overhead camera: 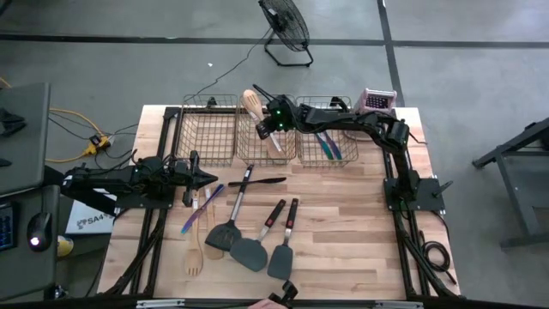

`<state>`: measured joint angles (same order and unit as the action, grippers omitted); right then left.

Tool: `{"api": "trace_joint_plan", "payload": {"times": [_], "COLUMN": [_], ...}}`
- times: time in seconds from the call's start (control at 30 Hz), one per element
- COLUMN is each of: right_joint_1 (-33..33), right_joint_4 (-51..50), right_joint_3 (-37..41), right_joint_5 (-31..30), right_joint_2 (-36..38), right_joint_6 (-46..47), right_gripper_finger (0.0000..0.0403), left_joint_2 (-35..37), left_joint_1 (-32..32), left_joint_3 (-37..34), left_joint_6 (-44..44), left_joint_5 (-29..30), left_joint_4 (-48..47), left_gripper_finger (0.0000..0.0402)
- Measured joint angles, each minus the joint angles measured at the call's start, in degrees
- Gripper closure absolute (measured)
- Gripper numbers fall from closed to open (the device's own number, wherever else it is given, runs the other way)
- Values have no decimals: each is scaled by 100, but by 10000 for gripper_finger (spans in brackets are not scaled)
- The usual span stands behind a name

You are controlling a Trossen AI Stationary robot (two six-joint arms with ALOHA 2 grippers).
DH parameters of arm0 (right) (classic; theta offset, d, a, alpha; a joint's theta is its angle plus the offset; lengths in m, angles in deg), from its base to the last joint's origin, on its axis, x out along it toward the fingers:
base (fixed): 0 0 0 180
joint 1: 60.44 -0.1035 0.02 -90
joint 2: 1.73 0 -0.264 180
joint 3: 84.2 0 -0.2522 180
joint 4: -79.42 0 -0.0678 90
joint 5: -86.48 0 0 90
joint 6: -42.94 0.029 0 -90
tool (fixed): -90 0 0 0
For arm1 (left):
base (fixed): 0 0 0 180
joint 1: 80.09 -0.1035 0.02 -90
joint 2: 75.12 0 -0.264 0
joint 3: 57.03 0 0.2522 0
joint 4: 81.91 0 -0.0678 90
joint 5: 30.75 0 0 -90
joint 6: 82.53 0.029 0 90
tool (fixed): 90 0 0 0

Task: Pick & Place Kitchen Items
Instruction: Put the brown serving spoon into the middle wire basket, then put the black knife into the right wire basket

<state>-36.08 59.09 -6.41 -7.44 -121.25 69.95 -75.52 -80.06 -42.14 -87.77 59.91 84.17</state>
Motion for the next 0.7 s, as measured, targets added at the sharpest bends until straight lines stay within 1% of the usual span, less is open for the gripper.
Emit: {"api": "trace_joint_plan", "payload": {"times": [0.27, 0.43, 0.7], "right_joint_1": [-10, -10, -33], "right_joint_4": [-20, -20, 85], "right_joint_3": [9, 11, 20], "right_joint_5": [153, 164, 427], "right_joint_2": [0, 0, -6], "right_joint_6": [-189, -218, -279], "right_gripper_finger": [318, 291, 247], "left_joint_2": [-1, 0, 0], "left_joint_1": [1, 0, 0], "left_joint_3": [1, 0, 0], "left_joint_6": [1, -1, 0], "left_joint_5": [0, -1, -1], "left_joint_4": [1, -1, 0], "left_gripper_finger": [398, 398, 398]}}
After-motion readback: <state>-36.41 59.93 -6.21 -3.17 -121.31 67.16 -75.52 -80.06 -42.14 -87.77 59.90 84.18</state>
